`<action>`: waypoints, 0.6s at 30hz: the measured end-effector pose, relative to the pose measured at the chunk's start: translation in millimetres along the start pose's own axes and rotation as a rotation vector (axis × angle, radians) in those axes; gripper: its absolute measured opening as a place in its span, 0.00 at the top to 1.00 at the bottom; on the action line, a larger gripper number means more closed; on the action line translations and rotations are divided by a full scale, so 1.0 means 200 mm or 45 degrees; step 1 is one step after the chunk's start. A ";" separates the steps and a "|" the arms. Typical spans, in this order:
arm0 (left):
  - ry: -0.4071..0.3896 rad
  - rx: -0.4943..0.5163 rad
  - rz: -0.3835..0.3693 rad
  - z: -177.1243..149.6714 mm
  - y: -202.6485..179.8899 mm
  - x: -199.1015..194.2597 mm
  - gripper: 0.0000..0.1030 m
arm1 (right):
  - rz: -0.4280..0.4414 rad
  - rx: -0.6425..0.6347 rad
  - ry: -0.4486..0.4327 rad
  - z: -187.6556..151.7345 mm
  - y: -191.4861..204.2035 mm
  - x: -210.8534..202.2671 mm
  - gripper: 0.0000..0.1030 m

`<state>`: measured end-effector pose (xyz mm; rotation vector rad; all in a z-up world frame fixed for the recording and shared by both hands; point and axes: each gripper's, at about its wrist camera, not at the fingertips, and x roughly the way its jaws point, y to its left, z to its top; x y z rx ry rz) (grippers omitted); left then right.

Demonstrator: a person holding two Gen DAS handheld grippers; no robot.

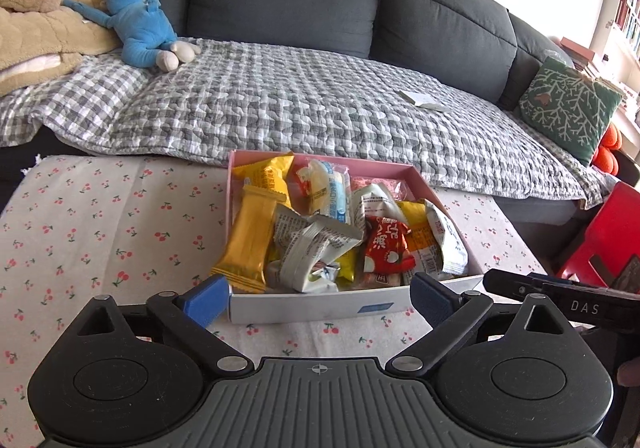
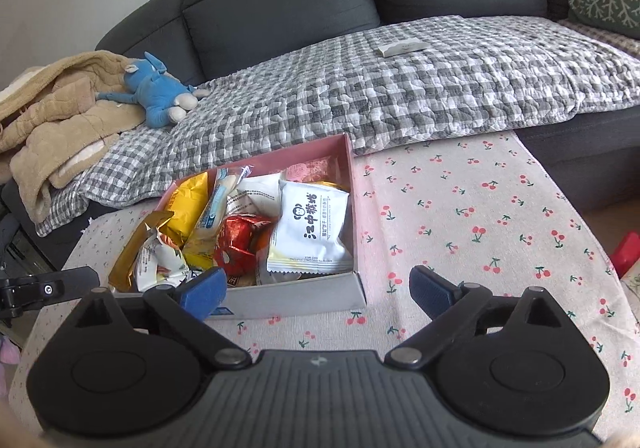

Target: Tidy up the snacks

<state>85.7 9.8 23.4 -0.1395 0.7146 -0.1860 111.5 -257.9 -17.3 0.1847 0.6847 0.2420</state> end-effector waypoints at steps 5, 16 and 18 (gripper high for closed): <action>0.034 0.054 0.110 -0.04 0.02 -0.03 0.03 | -0.077 -0.071 0.022 -0.05 0.06 -0.04 0.01; 0.012 0.065 0.174 -0.09 0.04 -0.01 0.02 | -0.110 -0.282 -0.028 -0.09 0.24 -0.08 0.00; 0.011 0.092 0.218 -0.10 0.04 0.01 0.02 | -0.117 -0.262 -0.015 -0.10 0.25 -0.06 0.00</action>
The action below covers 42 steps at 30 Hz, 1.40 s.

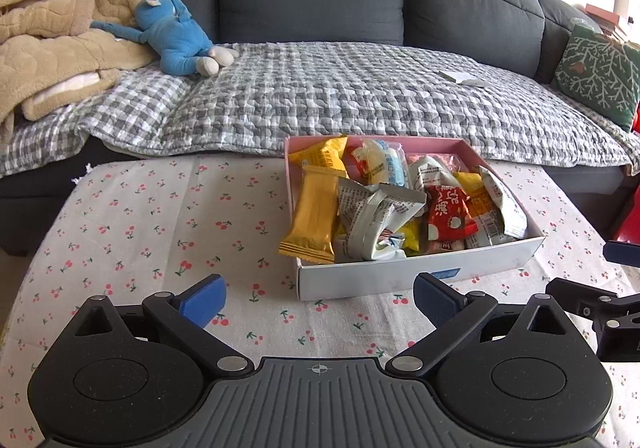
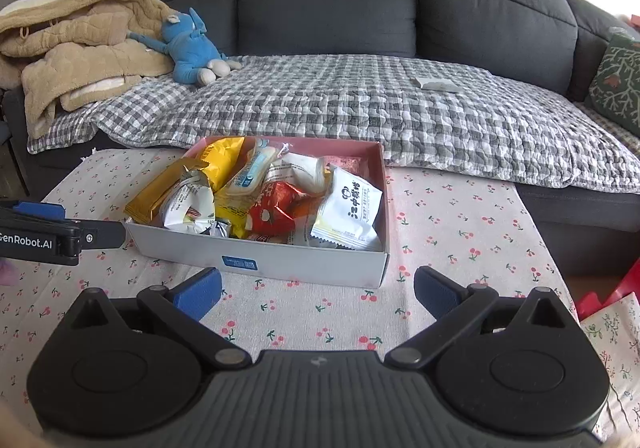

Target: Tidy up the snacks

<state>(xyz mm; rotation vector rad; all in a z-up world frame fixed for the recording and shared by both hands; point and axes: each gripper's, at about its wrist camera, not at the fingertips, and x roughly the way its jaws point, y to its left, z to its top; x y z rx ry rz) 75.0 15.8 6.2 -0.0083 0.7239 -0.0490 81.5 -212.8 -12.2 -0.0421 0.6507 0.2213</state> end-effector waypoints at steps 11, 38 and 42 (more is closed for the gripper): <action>0.032 -0.054 0.083 -0.07 0.01 0.04 0.02 | -0.021 0.080 0.076 -0.01 0.02 0.04 0.00; 0.136 -0.002 0.183 -0.08 -0.06 0.04 0.02 | -0.135 0.100 0.049 -0.07 0.03 0.01 0.00; 0.156 0.003 0.209 -0.08 -0.06 0.06 0.02 | -0.147 0.109 0.088 -0.08 0.02 0.03 0.00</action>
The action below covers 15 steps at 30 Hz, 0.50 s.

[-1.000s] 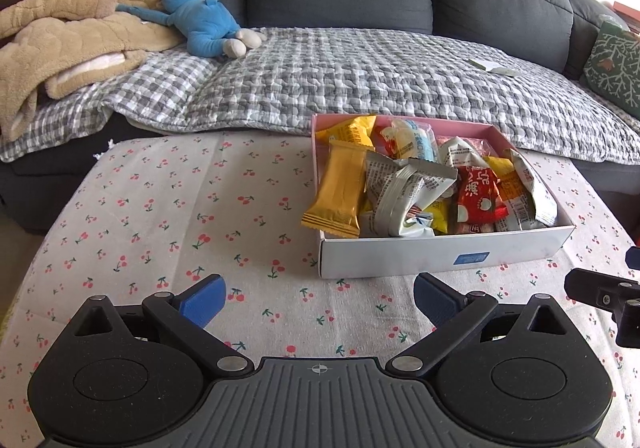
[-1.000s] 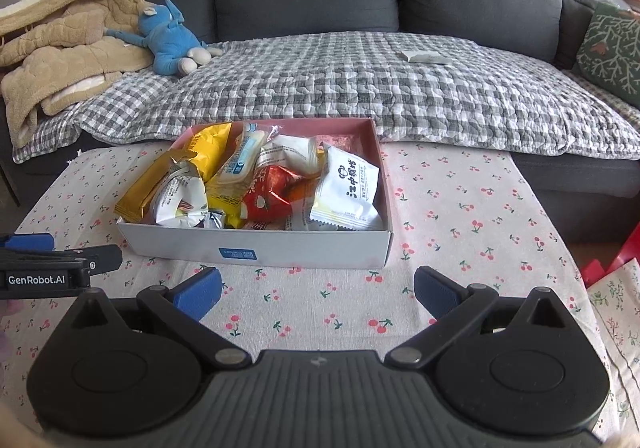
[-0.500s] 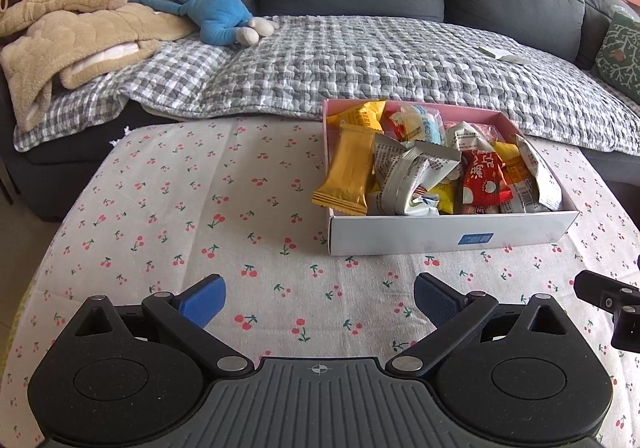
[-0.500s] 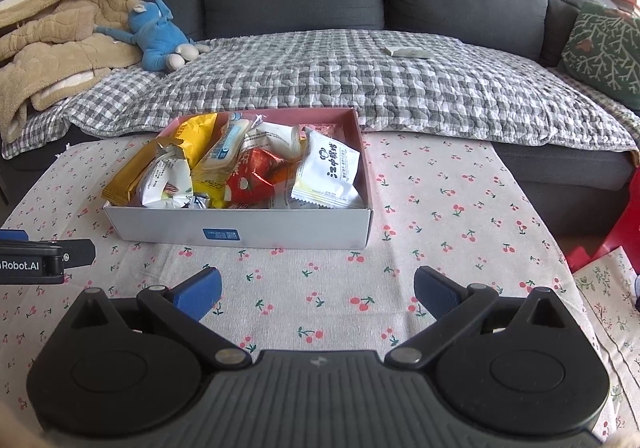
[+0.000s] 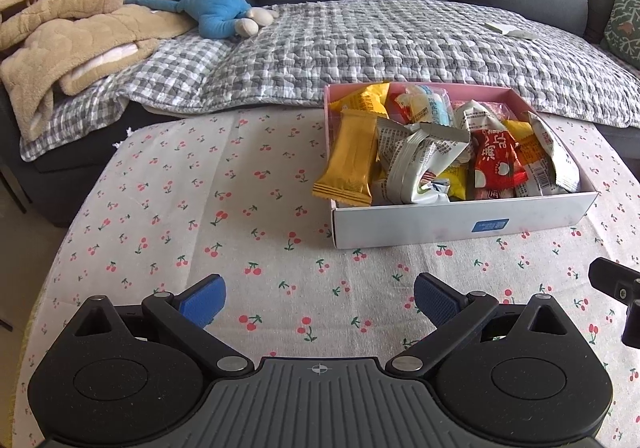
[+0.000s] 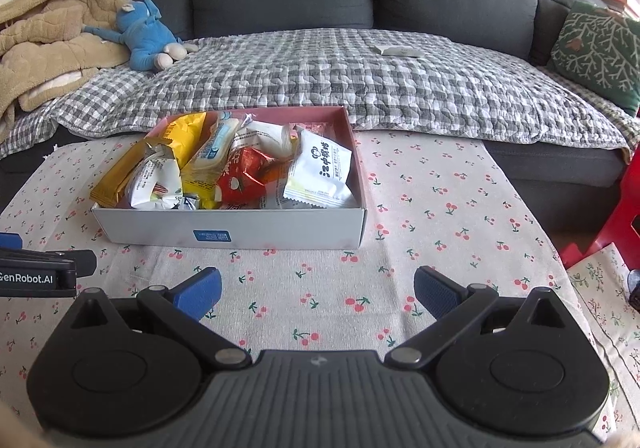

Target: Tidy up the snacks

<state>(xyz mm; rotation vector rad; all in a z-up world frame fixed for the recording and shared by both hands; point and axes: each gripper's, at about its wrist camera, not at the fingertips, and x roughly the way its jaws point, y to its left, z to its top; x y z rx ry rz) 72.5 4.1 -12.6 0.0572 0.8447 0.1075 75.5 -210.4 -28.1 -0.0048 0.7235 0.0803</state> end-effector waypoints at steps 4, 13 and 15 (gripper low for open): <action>0.024 0.004 -0.032 0.00 -0.01 0.00 0.02 | 0.029 0.074 0.062 0.00 -0.03 0.01 0.00; 0.021 0.030 -0.046 0.00 -0.03 -0.04 0.02 | -0.057 0.025 0.049 -0.04 -0.05 -0.01 0.00; 0.020 0.027 -0.048 0.00 -0.03 -0.04 0.02 | -0.057 0.044 0.054 -0.03 -0.06 -0.01 0.00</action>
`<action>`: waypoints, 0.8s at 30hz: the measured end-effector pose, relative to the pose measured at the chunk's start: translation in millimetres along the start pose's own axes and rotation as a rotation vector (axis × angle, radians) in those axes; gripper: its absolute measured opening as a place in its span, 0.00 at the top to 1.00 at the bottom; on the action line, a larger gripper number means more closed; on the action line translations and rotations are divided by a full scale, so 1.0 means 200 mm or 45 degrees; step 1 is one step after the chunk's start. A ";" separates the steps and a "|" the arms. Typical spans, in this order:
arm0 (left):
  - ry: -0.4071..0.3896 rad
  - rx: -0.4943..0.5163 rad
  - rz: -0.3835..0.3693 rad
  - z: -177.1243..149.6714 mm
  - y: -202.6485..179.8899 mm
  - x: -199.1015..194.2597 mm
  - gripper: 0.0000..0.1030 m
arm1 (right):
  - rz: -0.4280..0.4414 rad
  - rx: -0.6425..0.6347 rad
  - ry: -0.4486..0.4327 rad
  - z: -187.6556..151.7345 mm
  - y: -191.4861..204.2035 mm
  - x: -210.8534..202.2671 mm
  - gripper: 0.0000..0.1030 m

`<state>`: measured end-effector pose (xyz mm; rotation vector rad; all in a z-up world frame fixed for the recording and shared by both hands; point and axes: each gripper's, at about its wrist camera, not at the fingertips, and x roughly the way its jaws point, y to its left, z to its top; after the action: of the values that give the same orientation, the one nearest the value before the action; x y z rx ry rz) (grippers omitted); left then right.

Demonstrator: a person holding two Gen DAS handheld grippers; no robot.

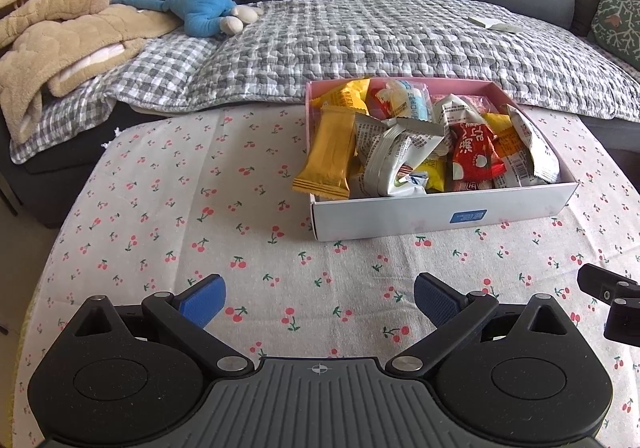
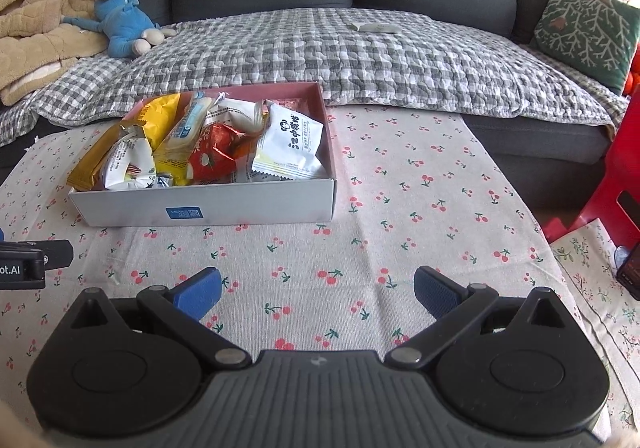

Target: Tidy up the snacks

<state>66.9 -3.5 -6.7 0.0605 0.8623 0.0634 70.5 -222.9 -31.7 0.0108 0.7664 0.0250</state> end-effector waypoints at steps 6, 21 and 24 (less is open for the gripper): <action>0.016 0.013 -0.022 -0.01 -0.04 0.00 0.01 | -0.013 -0.019 -0.049 0.02 0.01 -0.02 0.00; 0.061 0.027 -0.034 -0.03 -0.07 0.04 0.02 | 0.017 -0.062 -0.040 0.02 0.07 0.00 0.00; 0.066 0.023 -0.029 -0.04 -0.06 0.05 0.02 | 0.026 -0.061 -0.022 0.02 0.07 0.00 0.00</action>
<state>68.1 -15.1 -19.8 0.0661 0.9152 0.0358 73.4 -209.5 -29.5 -0.0268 0.7482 0.0624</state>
